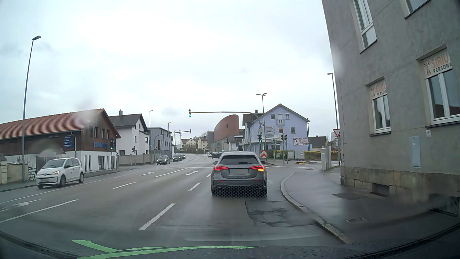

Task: Follow the waypoints while adhering to traffic rules and regulations

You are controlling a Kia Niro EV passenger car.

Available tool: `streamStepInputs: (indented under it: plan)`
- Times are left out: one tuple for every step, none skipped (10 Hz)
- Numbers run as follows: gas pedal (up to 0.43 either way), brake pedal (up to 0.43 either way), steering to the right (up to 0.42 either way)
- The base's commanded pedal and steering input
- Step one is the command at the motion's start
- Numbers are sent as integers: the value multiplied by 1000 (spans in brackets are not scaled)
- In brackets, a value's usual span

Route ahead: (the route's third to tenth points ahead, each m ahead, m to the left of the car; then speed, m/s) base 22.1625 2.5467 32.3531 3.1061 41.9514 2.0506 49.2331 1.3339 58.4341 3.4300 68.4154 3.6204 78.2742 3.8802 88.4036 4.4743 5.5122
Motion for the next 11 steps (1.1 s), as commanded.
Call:
streamStepInputs:
  plan:
    - [150,0,8]
    - [150,0,7]
    - [150,0,7]
    - [150,0,7]
    - [150,0,7]
    - [150,0,7]
    - [150,0,7]
    - [150,0,7]
    - [150,0,6]
    - [157,0,6]
    - [157,0,6]
